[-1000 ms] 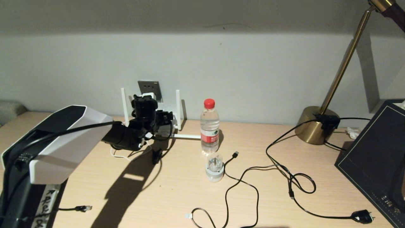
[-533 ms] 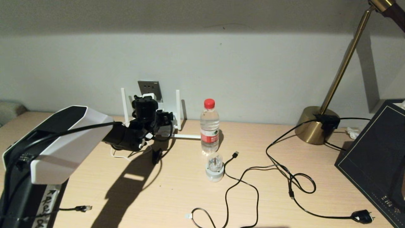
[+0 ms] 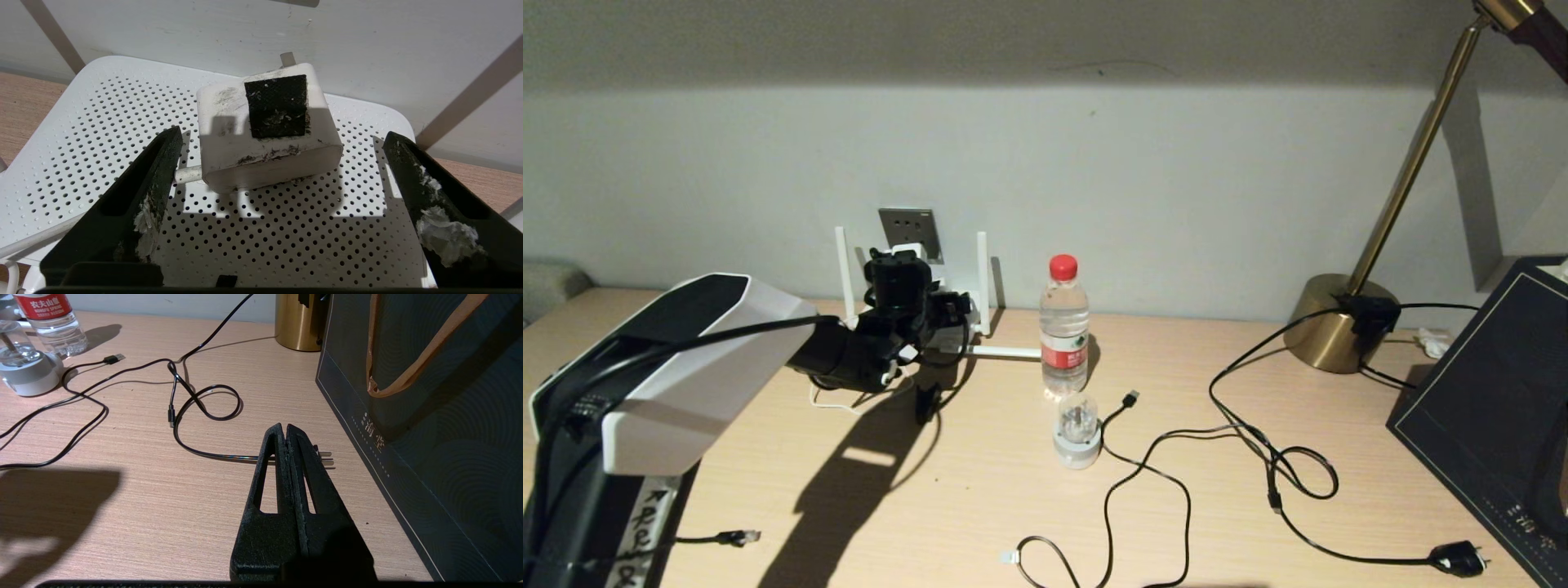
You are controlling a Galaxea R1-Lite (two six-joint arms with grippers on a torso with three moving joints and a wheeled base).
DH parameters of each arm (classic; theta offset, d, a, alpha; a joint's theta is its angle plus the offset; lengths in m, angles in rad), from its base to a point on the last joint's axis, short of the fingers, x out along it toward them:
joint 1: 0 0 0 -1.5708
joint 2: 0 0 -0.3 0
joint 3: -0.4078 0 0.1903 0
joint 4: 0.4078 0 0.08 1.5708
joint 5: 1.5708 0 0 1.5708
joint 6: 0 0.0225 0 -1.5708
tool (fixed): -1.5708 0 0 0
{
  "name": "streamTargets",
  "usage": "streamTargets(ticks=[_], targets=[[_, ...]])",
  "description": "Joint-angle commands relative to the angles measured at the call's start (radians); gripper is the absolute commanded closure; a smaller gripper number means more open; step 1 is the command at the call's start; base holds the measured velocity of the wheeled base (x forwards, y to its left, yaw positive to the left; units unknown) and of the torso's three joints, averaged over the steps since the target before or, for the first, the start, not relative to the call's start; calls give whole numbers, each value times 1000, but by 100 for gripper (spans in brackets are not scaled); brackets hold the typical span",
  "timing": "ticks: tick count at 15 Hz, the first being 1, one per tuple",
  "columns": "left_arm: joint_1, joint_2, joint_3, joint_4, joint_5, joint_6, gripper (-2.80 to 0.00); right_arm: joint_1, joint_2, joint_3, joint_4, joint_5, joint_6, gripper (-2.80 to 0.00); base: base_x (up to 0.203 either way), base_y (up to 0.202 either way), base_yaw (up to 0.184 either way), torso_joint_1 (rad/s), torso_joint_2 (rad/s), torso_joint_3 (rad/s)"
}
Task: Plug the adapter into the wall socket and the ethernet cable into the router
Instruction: Pick up plug
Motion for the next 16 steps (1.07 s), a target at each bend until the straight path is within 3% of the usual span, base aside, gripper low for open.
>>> streamTargets(ticks=[1, 2, 16], targets=[[0, -2, 0, -4, 2, -1, -107, 0, 0, 11, -1, 0, 0, 0, 0, 0, 0, 0, 0, 0], [0, -3, 0, -4, 2, -1, 0, 0, 0, 11, -1, 0, 0, 0, 0, 0, 0, 0, 0, 0], [0, -57, 41, -4, -4, -1, 0, 0, 0, 11, -1, 0, 0, 0, 0, 0, 0, 0, 0, 0]])
